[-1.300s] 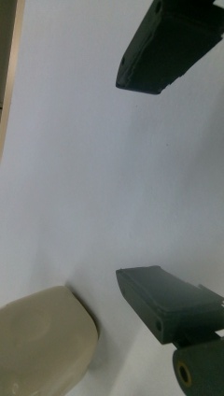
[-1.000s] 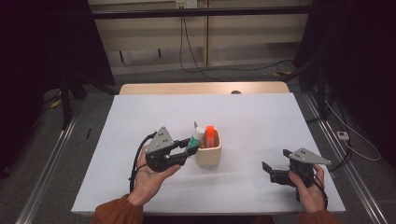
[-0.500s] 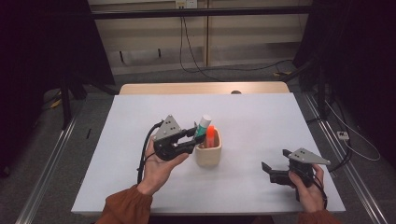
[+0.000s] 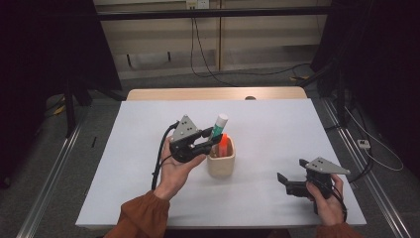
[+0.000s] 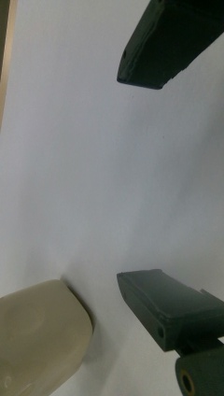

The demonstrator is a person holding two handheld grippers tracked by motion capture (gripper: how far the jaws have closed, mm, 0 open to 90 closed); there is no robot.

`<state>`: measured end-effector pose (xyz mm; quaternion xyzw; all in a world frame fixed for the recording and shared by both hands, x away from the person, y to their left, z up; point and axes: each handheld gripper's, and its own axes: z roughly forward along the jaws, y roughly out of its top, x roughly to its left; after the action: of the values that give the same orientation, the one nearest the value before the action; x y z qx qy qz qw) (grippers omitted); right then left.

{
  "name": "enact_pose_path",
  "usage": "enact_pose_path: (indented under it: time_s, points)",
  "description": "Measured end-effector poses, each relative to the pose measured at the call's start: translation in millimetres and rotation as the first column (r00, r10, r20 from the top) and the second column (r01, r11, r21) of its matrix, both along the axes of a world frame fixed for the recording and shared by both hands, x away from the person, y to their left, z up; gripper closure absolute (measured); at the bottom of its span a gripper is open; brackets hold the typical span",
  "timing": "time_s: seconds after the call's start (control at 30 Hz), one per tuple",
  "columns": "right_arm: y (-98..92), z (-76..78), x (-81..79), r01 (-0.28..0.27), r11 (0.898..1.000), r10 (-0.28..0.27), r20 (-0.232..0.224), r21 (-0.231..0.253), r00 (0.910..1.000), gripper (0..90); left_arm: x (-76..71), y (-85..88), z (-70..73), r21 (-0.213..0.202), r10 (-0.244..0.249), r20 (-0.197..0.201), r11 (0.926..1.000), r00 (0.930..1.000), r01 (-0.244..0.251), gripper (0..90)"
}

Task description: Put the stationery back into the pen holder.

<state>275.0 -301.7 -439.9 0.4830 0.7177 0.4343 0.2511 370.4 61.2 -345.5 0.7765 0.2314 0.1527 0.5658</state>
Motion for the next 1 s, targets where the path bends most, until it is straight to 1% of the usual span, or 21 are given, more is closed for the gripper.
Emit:
enact_pose_path:
  time_s: [0.17,0.33,0.53,0.6,0.77,0.8,0.93,1.0]
  points:
    - [0.1,-0.2,-0.1,-0.004,1.000,0.004,-0.001,-0.003,1.0000,4.9,1.6,-4.3,-8.9,0.007,-0.002,0.005,1.0000,1.0000,0.002,66.3]
    - [-0.1,-0.5,-0.1,-0.004,1.000,0.004,-0.003,-0.002,1.0000,4.9,4.2,-4.5,-17.1,0.024,-0.001,-0.004,0.9997,1.0000,0.001,66.3]
    - [0.4,-1.2,0.2,-0.008,1.000,0.008,-0.008,-0.004,0.9999,5.0,6.2,-6.0,-24.2,0.024,0.016,0.000,0.9996,0.9999,-0.016,66.2]
    - [0.5,-1.5,0.2,-0.009,1.000,0.009,-0.009,-0.006,0.9999,5.0,7.3,-7.4,-26.9,0.027,0.021,-0.008,0.9994,0.9997,-0.021,66.3]
    - [0.6,-1.4,-0.2,-0.005,1.000,0.005,-0.006,-0.006,1.0000,5.2,7.1,-11.1,-30.3,0.048,0.011,-0.007,0.9988,0.9999,-0.011,66.2]
    - [0.4,-1.5,-0.2,-0.005,1.000,0.005,-0.007,-0.006,1.0000,5.2,7.0,-12.2,-31.4,0.045,0.006,-0.009,0.9990,0.9999,-0.006,66.2]
    - [0.8,-1.8,-0.1,-0.009,1.000,0.009,-0.009,-0.010,0.9999,5.2,7.0,-15.5,-35.3,0.070,0.002,-0.014,0.9975,0.9999,-0.001,66.2]
    - [1.4,-2.1,0.1,-0.011,1.000,0.011,-0.010,-0.009,0.9999,5.2,7.8,-16.4,-36.8,0.070,0.002,-0.016,0.9975,0.9999,-0.001,66.2]
